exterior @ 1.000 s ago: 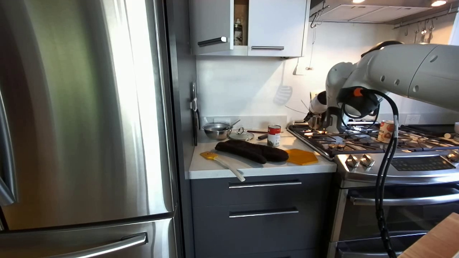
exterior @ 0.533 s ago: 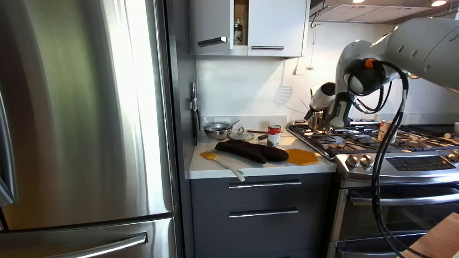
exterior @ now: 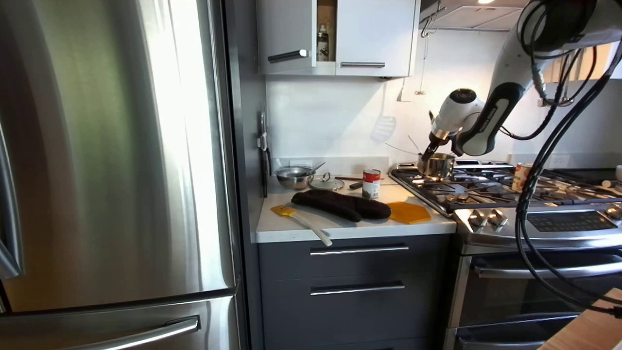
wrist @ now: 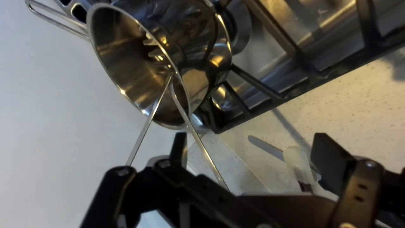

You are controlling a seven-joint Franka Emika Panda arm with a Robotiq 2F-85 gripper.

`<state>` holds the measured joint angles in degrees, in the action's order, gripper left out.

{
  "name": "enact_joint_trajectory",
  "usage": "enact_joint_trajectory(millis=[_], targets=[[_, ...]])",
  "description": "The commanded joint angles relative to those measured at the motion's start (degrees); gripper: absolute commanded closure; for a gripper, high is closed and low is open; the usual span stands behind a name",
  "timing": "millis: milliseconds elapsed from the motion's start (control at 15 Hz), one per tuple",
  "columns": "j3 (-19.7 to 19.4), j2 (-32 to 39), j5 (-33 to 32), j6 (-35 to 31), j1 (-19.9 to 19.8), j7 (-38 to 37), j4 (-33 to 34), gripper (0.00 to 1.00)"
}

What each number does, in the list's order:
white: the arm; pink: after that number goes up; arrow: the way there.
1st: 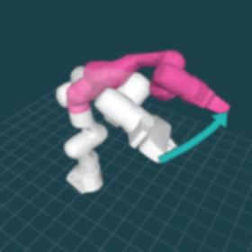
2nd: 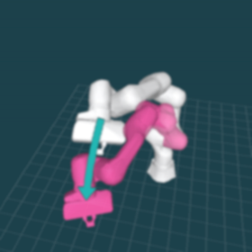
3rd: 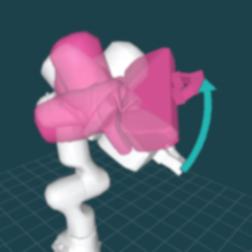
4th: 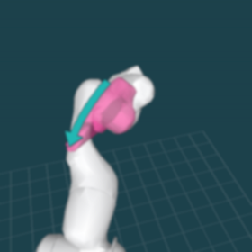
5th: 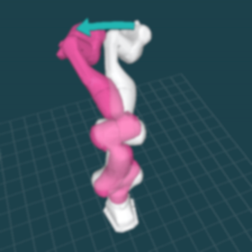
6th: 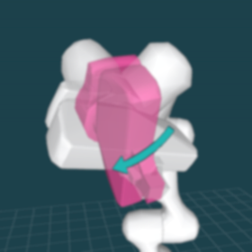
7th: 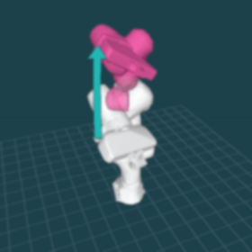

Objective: Put the pasta spoon in the pot

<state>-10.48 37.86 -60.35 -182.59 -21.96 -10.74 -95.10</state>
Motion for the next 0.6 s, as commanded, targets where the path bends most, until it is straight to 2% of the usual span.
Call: enact_joint_trajectory(millis=[0,267,400,533], targets=[[14.58,-11.33,7.29,9.21,-13.4,13.53,-13.0,0.0],[31.58,-16.34,26.14,17.15,-29.39,30.15,-17.43,0.0],[40.25,-17.11,35.75,18.42,-36.65,34.94,-18.22,0.0],[48.98,-17.25,45.18,22.48,-42.98,40.95,-17.22,0.0]])
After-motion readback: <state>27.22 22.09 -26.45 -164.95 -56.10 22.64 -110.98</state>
